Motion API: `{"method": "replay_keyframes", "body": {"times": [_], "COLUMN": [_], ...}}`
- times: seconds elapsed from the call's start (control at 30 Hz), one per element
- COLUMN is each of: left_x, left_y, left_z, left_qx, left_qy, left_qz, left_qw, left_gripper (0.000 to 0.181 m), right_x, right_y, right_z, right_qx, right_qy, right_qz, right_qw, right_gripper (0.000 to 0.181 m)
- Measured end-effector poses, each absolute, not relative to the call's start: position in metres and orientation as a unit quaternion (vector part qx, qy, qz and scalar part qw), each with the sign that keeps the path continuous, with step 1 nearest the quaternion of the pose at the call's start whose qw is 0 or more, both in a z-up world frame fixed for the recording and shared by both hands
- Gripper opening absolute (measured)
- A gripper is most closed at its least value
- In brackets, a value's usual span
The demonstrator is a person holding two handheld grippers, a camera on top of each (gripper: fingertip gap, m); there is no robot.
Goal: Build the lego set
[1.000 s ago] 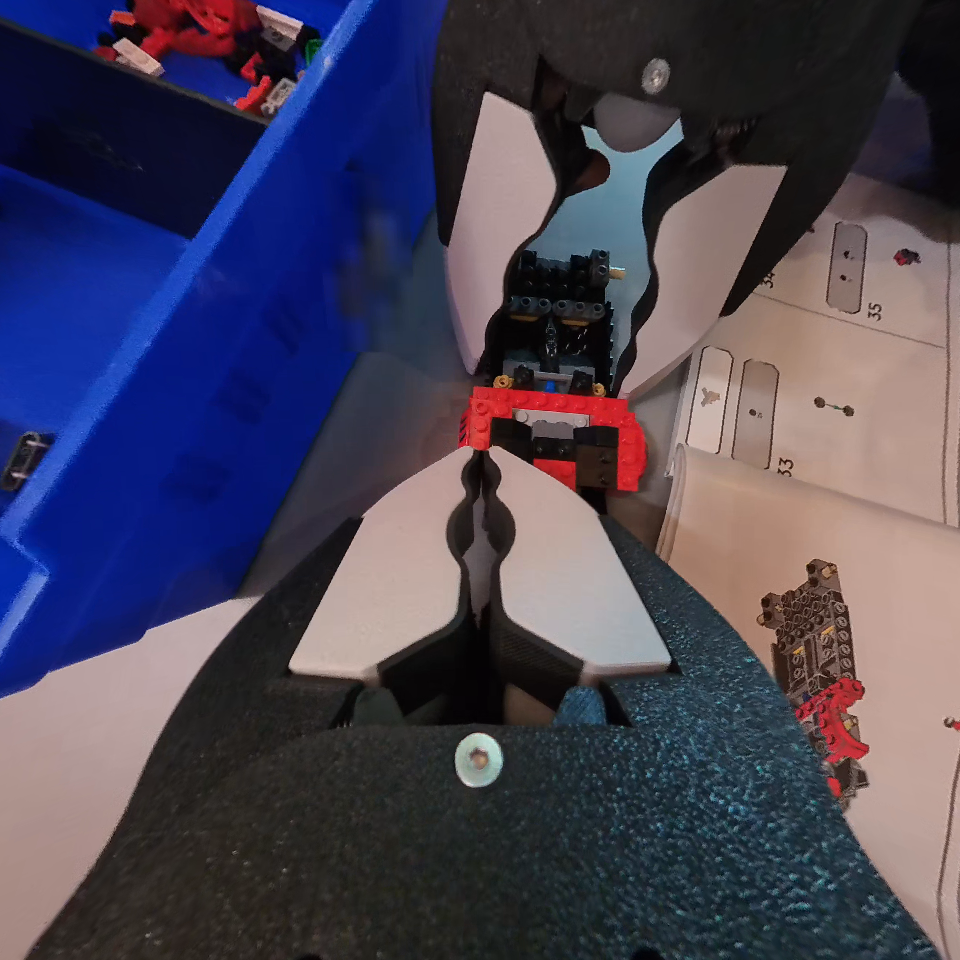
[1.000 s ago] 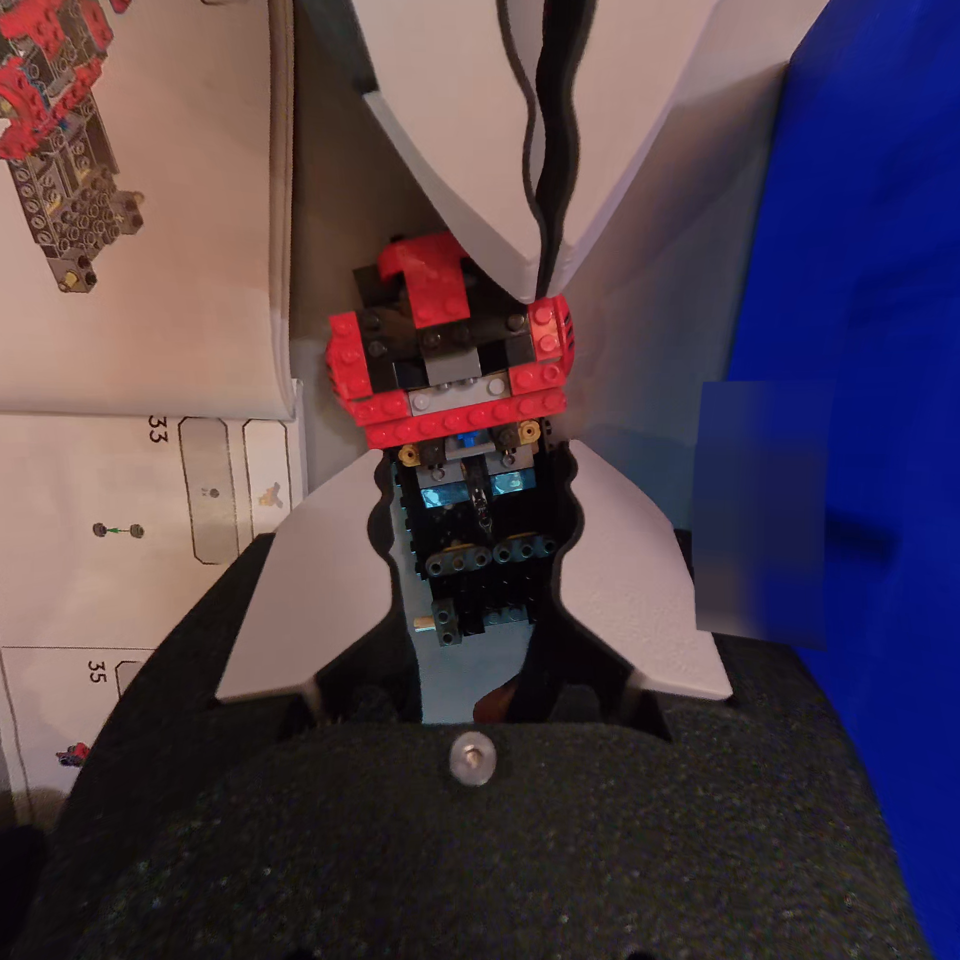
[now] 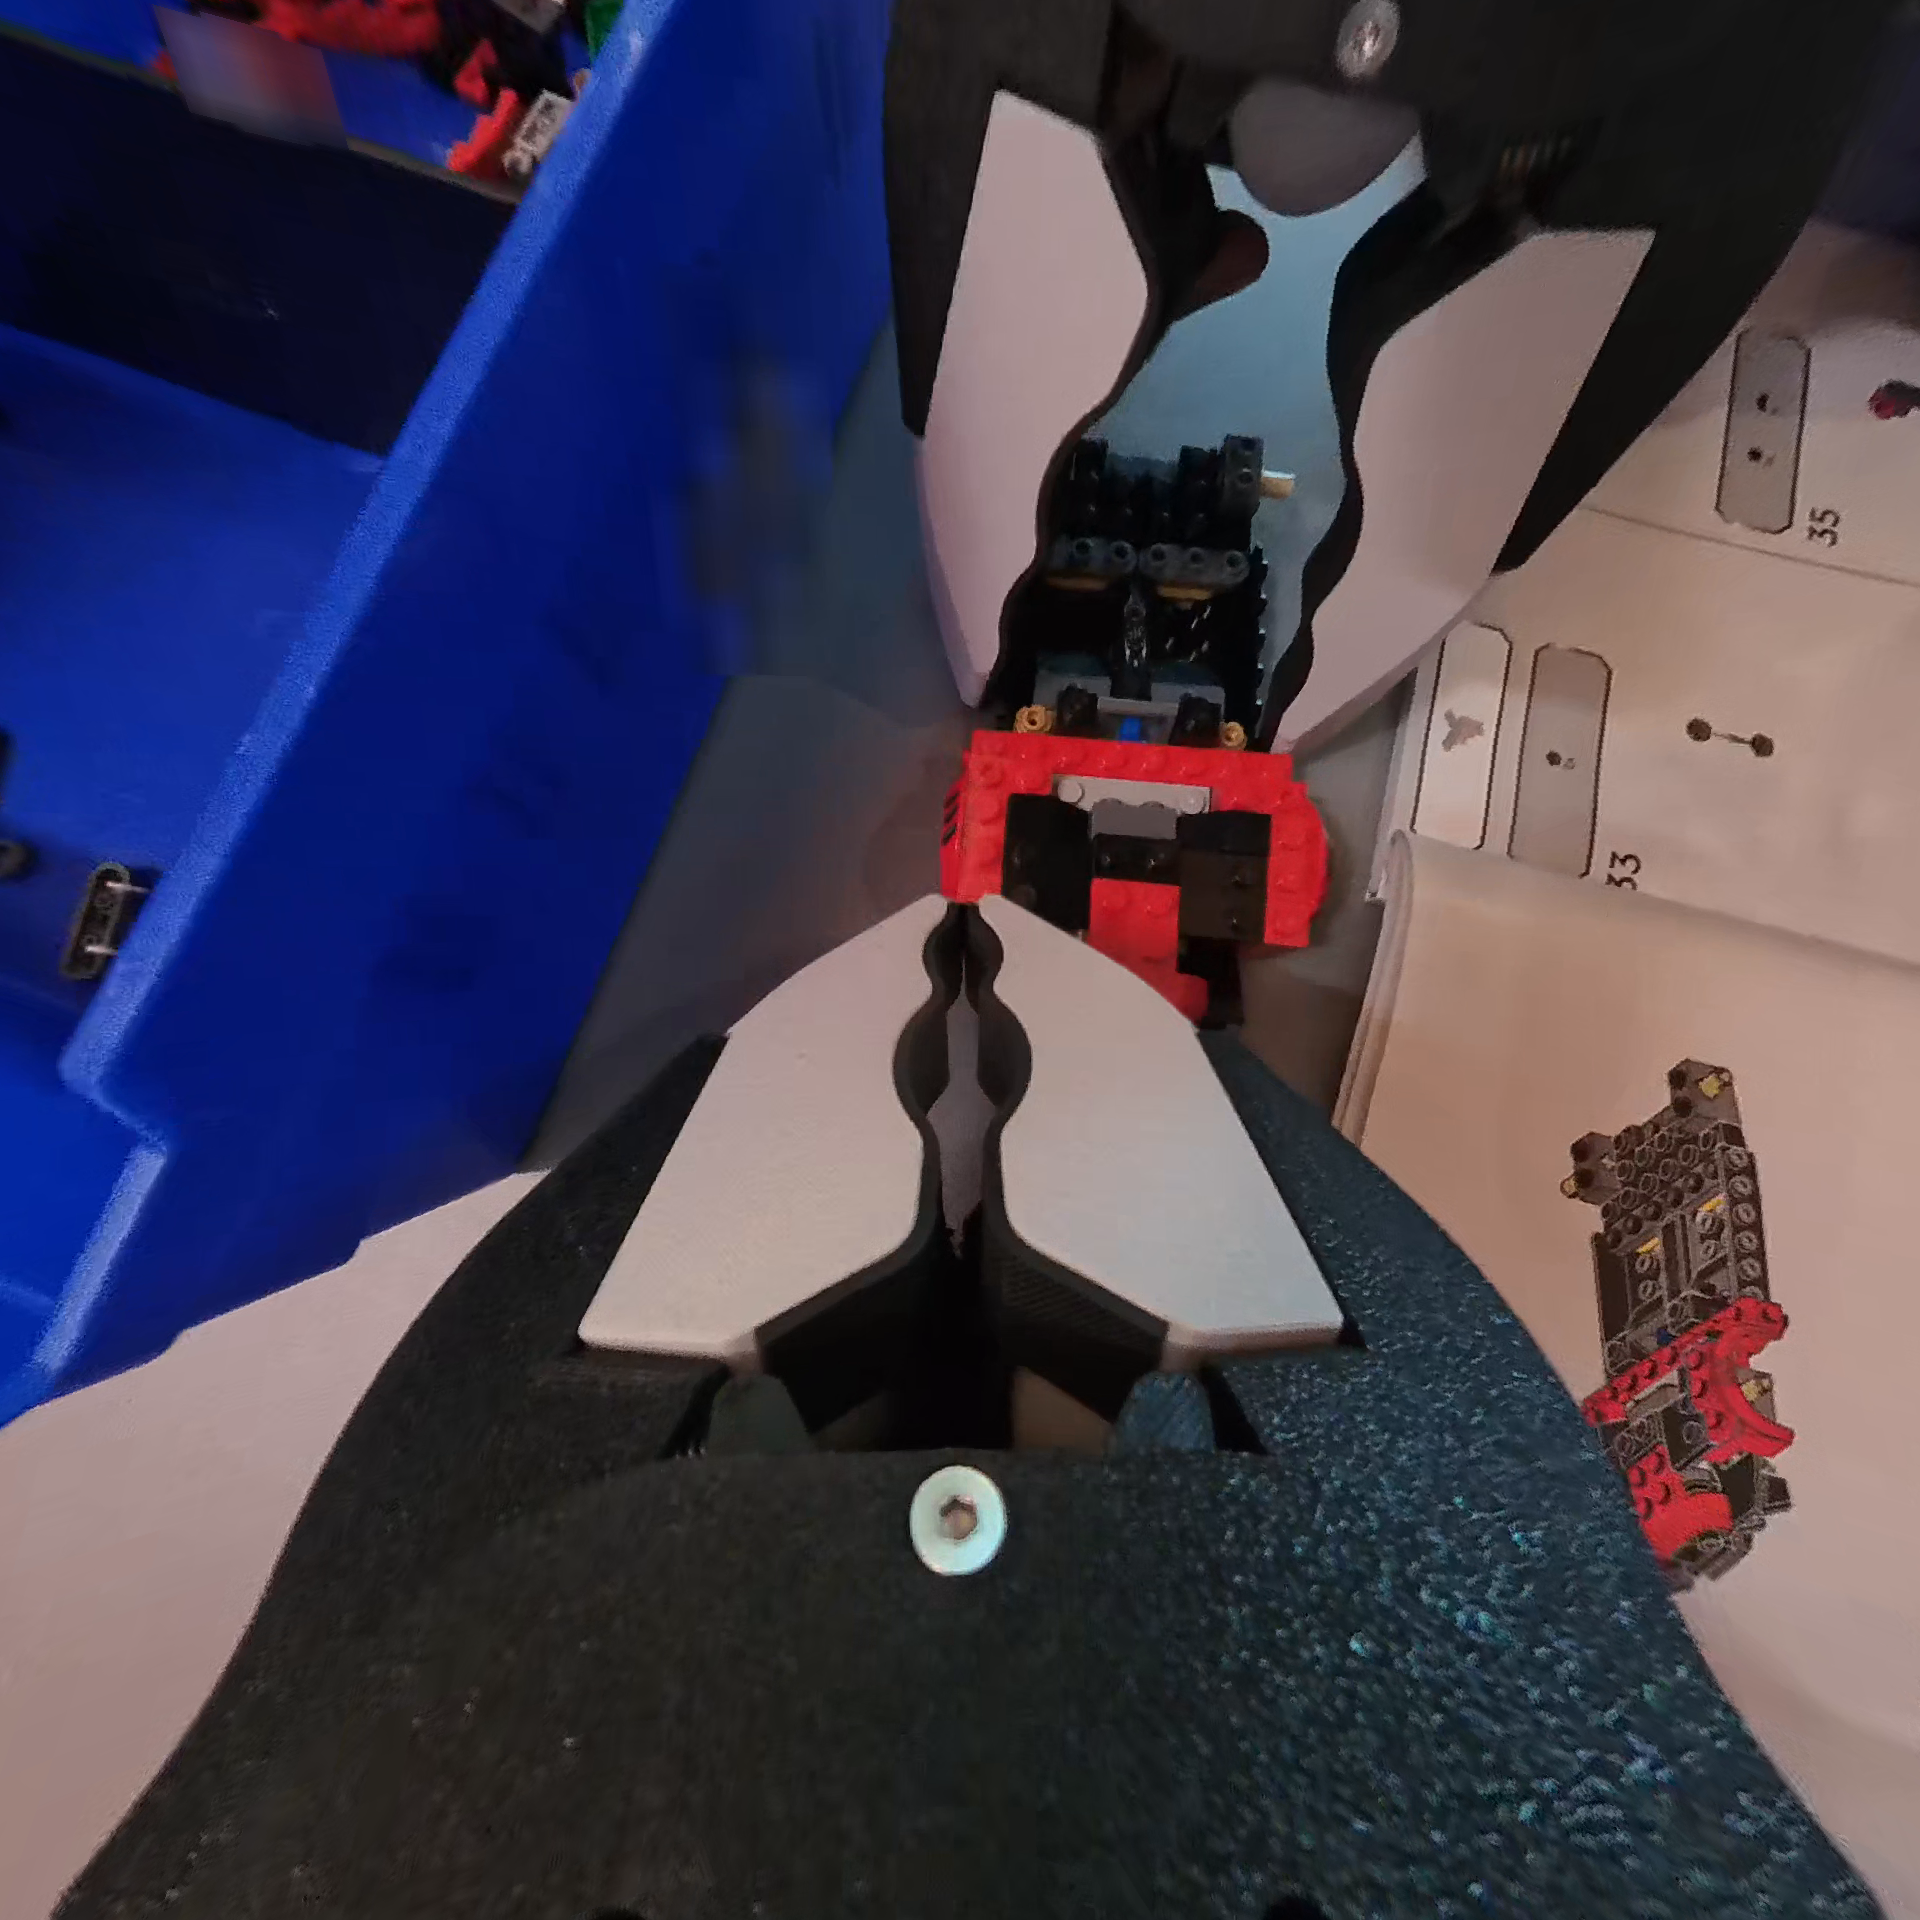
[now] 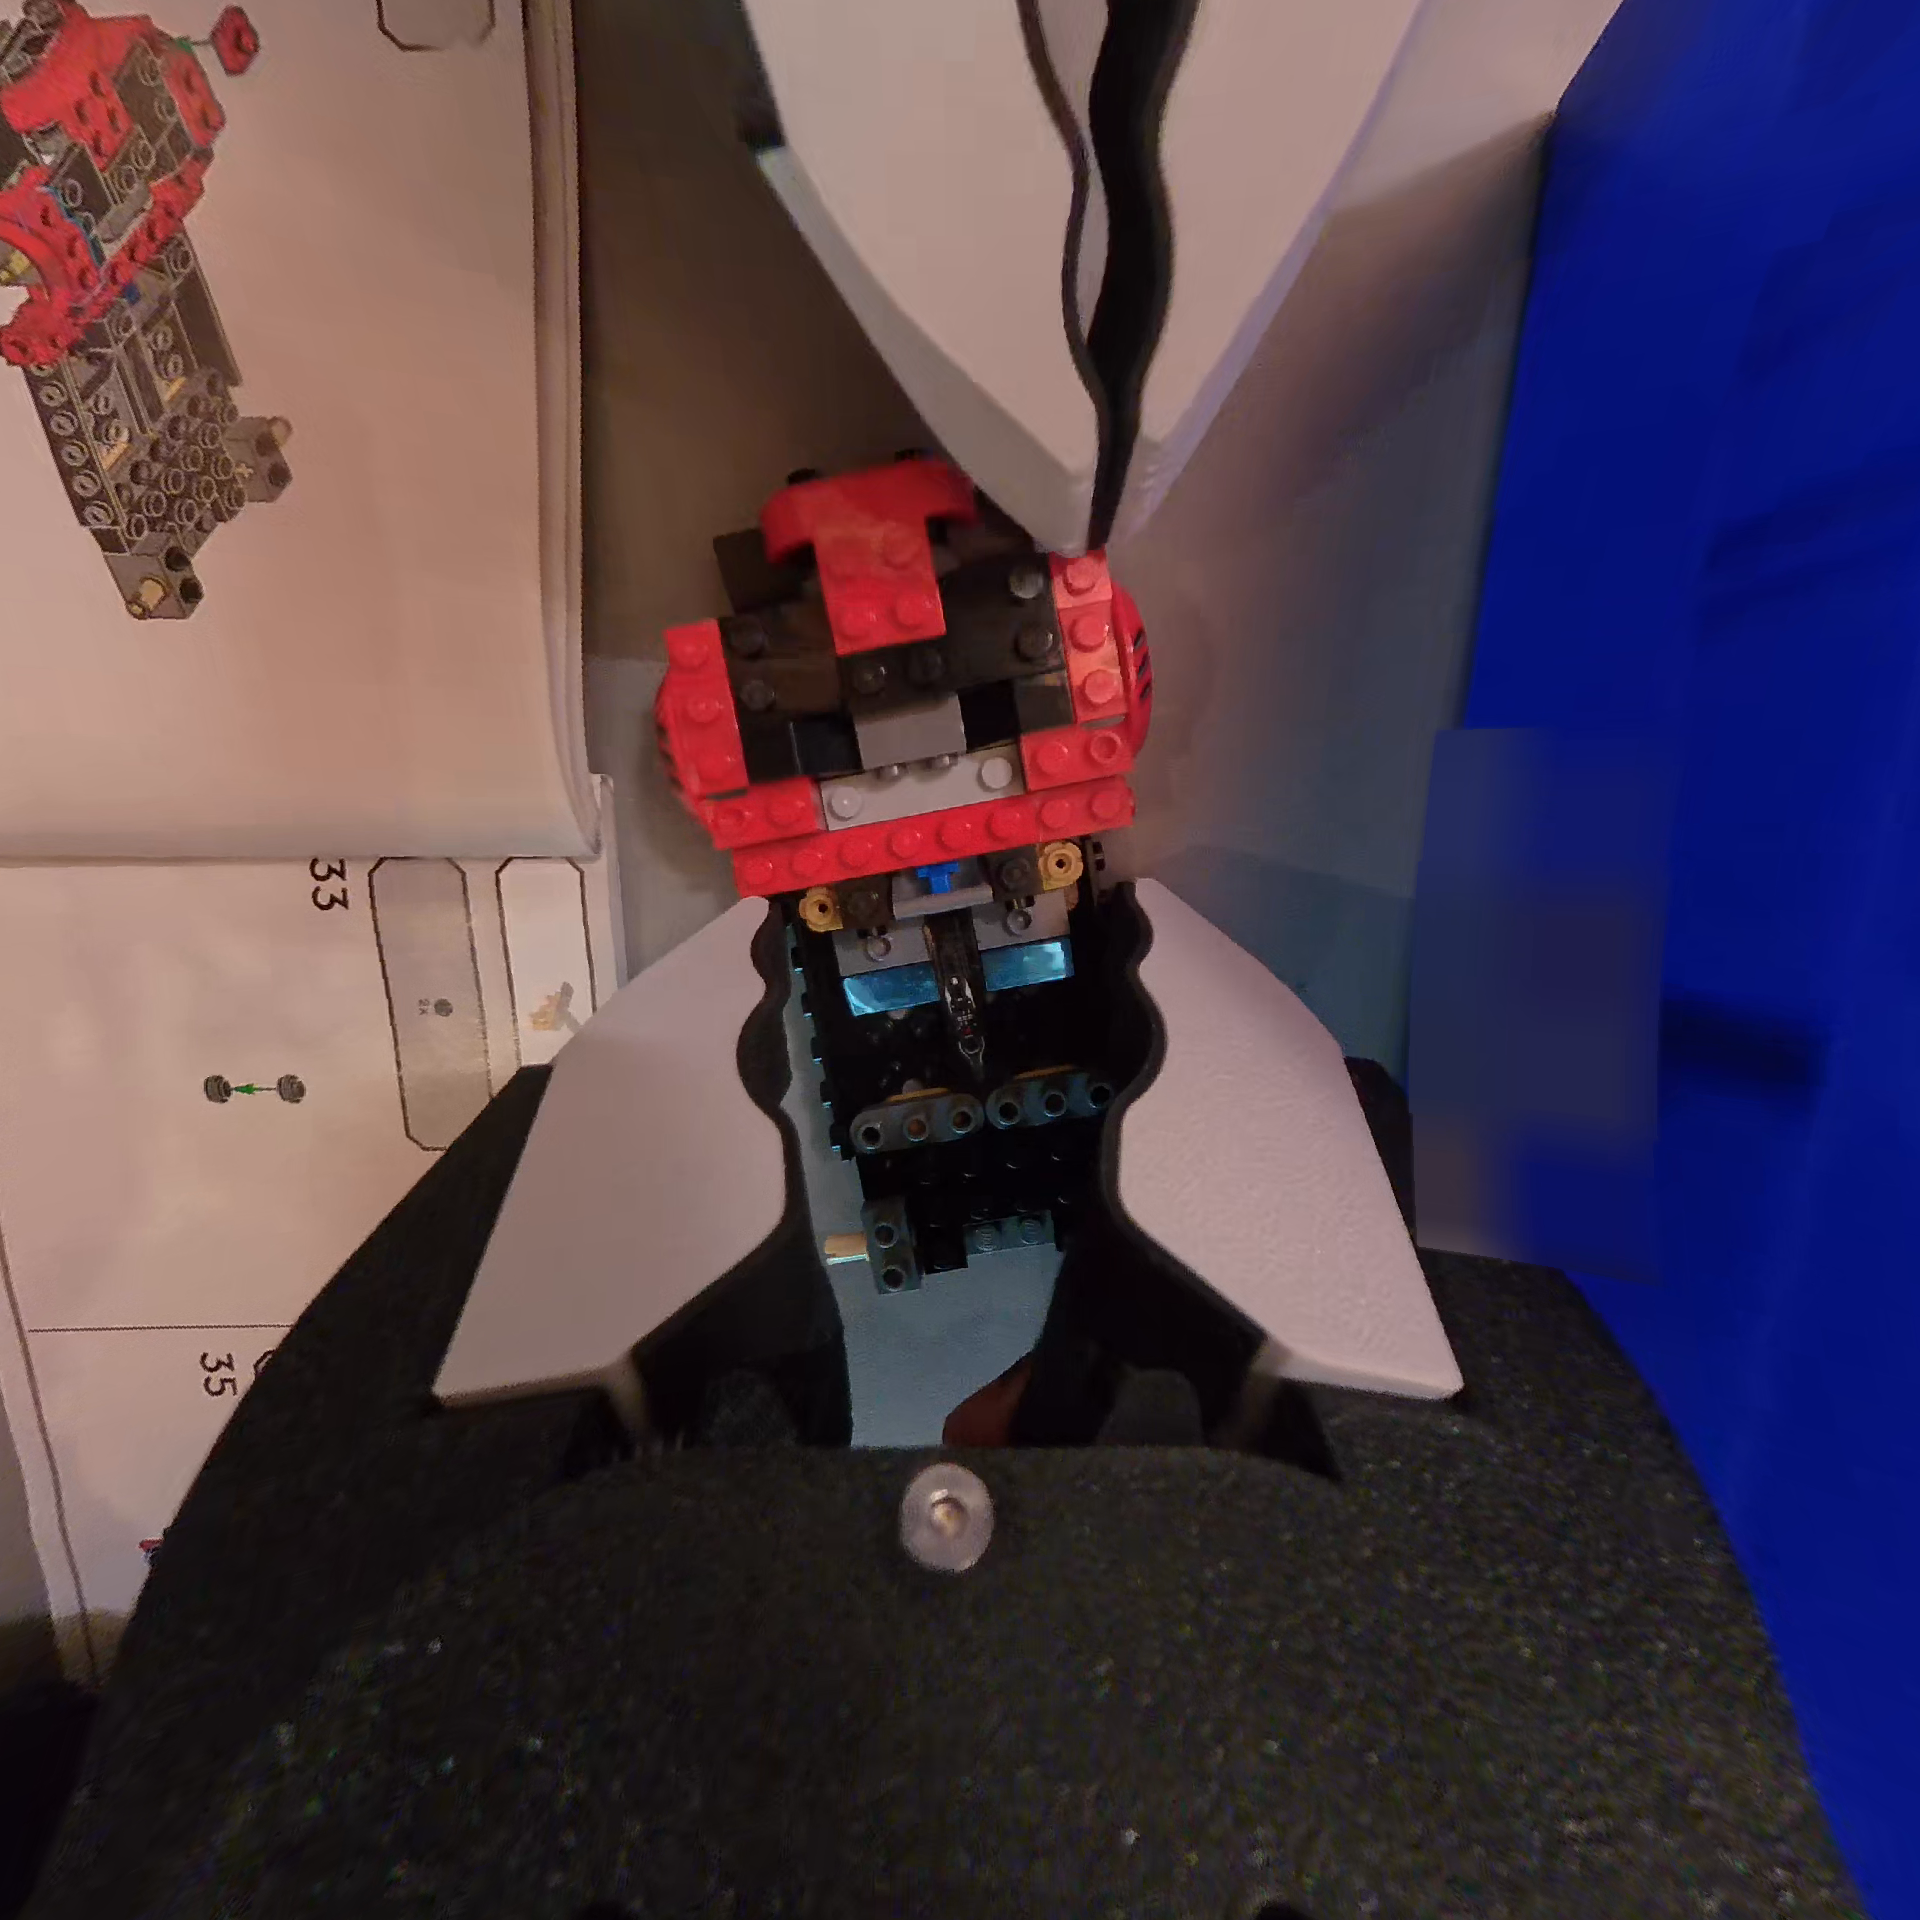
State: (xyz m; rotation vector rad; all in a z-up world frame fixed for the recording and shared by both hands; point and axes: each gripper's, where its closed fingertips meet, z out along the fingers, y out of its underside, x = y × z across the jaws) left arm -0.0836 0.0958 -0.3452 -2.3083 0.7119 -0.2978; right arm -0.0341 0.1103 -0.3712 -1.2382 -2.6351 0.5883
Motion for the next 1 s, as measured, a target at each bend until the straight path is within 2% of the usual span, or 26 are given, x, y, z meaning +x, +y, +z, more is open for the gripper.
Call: {"method": "replay_keyframes", "body": {"times": [0.4, 1.0], "left_x": [-0.085, -0.081], "left_y": [0.101, 0.099], "left_z": [-0.333, -0.344], "left_qx": [-0.883, -0.892], "left_qy": [0.271, 0.283], "left_qz": [-0.111, -0.117], "left_qw": [0.368, 0.332], "left_gripper": [0.0, 0.0], "right_x": [-0.034, -0.034], "right_y": [0.11, 0.11], "right_z": [-0.371, -0.371], "right_qx": [-0.416, -0.414], "right_qy": [-0.884, -0.885], "right_qz": [0.196, 0.196], "right_qw": [0.085, 0.085], "right_gripper": [0.06, 0.059]}}
